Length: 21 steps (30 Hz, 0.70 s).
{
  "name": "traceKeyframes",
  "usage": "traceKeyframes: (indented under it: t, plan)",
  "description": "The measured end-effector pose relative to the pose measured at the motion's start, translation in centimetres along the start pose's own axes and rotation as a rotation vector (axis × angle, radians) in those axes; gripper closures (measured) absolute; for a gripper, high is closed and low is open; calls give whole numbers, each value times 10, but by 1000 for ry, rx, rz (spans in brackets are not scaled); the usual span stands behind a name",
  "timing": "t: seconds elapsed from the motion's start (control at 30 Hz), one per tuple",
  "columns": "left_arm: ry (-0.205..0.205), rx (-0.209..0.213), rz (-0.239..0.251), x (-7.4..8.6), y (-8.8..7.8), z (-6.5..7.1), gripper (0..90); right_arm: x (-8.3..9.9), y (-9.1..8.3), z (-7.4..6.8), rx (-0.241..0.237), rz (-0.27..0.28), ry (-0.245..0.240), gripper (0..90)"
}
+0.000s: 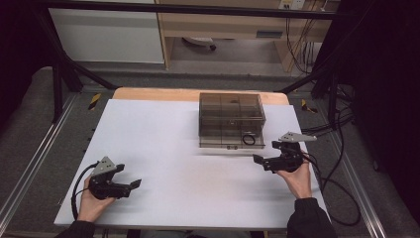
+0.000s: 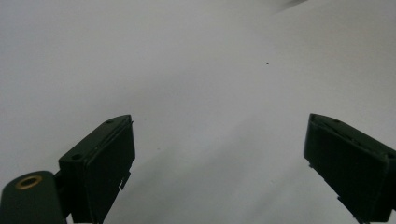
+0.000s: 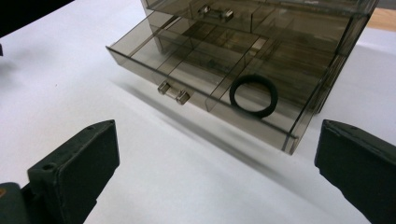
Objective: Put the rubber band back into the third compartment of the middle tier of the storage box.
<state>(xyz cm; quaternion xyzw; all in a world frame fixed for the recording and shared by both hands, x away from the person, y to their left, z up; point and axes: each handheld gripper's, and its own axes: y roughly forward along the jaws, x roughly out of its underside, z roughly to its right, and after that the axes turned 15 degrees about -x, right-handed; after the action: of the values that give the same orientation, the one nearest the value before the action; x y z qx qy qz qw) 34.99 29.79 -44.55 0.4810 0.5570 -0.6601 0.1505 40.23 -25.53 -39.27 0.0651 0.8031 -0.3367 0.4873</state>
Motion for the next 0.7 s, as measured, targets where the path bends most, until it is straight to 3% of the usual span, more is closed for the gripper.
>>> traceKeyframes:
  t: [0.33, 0.7]
  plan:
    - [0, 2, -3, 0, 0, 1, 86, 22, 2, -8, -27, -23, -25, 5]
    - [6, 5, -6, 0, 1, 2, 85, 45, -2, -9, -46, -18, -4, 6]
